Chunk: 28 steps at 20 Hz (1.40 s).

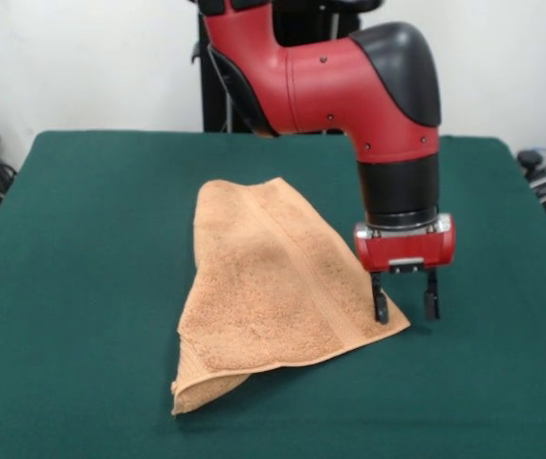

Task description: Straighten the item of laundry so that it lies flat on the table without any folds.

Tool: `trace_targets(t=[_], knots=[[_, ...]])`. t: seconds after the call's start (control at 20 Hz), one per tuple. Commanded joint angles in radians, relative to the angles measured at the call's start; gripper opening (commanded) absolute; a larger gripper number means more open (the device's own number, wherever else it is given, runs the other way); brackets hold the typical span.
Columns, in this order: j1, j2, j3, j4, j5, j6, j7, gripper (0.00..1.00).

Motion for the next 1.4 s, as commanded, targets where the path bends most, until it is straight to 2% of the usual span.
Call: trace_targets(t=[0.05, 0.35, 0.6, 1.05, 1.4], knots=[[0.030, 0.094, -0.029, -0.052, -0.004, -0.029, 0.153, 1.00], [0.047, 0.088, -0.069, -0.044, 0.007, -0.120, 0.184, 1.00], [0.060, 0.110, -0.099, -0.050, 0.010, -0.118, 0.171, 1.00], [0.018, 0.117, -0.117, -0.059, -0.039, -0.119, 0.134, 1.00], [0.073, 0.134, -0.187, -0.076, -0.005, -0.172, 0.137, 1.00]])
